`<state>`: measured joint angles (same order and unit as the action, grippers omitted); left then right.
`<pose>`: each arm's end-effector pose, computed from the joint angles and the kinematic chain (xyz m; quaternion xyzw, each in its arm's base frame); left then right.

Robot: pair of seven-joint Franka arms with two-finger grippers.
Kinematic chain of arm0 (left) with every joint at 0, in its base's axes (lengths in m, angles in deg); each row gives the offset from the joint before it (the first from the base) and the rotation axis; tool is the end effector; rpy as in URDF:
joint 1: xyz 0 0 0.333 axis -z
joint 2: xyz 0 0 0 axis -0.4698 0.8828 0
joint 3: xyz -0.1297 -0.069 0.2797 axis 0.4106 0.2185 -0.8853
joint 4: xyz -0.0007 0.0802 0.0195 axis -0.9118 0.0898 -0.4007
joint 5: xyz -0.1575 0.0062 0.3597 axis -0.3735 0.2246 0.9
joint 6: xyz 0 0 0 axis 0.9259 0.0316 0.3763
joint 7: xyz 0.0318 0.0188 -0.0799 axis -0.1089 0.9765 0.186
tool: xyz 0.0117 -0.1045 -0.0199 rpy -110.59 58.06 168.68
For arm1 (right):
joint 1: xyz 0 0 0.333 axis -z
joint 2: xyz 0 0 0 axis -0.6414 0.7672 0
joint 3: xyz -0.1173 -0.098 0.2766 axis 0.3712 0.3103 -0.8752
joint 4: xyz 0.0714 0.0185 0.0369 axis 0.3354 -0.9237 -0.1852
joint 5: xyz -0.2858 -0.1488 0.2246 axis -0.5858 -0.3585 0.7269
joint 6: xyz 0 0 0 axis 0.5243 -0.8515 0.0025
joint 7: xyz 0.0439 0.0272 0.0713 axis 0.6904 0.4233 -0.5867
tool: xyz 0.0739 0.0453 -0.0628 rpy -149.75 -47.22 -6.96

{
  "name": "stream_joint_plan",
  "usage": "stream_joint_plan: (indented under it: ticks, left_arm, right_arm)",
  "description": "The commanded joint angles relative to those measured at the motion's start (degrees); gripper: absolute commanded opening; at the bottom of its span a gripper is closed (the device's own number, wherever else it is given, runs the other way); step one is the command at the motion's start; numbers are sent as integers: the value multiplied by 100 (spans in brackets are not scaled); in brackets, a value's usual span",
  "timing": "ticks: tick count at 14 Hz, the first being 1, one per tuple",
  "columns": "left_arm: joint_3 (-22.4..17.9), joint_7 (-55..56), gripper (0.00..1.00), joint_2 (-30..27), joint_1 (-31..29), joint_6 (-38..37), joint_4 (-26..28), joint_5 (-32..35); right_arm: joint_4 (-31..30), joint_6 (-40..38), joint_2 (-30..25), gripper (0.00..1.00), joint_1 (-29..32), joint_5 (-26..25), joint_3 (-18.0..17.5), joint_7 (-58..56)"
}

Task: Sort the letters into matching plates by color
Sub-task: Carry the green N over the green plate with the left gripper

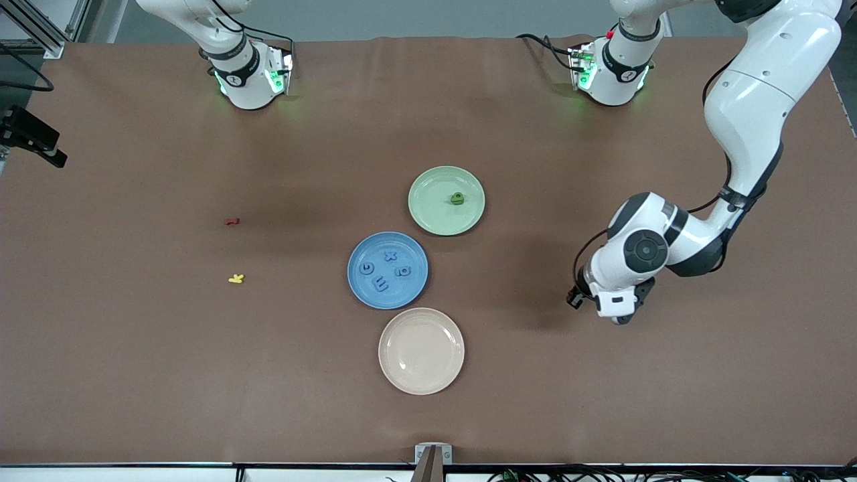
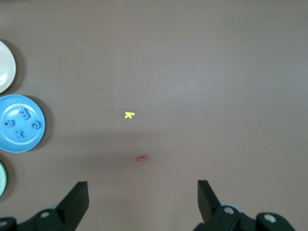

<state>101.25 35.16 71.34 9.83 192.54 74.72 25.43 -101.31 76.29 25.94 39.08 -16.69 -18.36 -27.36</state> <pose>0.6209 -0.2060 0.2160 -0.9042 -0.4261 0.0312 0.0017 0.5313 -0.0339 0.6803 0.9993 -0.0108 0.0338 0.0071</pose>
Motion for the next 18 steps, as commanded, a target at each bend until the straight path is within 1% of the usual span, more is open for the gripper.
stream_joint_plan:
  ticks: [1, 3, 5, 8, 11, 14, 16, 18]
  left_arm:
    - [297, 345, 1, -144, 35, -251, 74, -40]
    - [395, 757, 1, -144, 315, -277, 100, -40]
    - [395, 1407, 1, -144, 797, -277, 91, -40]
    - [403, 2102, 1, -153, 1501, -277, 91, 21]
    - [491, 2630, 1, -196, 1950, -277, 118, 39]
    - [518, 3411, 1, -293, 2206, -260, 301, 56]
    - [518, 3729, 1, -407, 2399, -260, 460, 57]
    - [553, 3896, 1, -407, 2522, -251, 530, 57]
  right_arm:
    - [170, -24, 79, 100, 81, 145, -28, -54]
    - [161, -24, 79, 100, 64, 127, -28, -54]
    - [170, -24, 79, 100, 73, 145, -28, -62]
    - [161, -24, 79, 100, 73, 136, -28, -62]
    - [170, -24, 79, 100, 73, 136, -28, -89]
    - [170, -24, 79, 100, 73, 127, -28, -89]
    - [170, -24, 79, 100, 73, 136, -28, -89]
    - [161, -24, 79, 100, 73, 136, -28, -89]
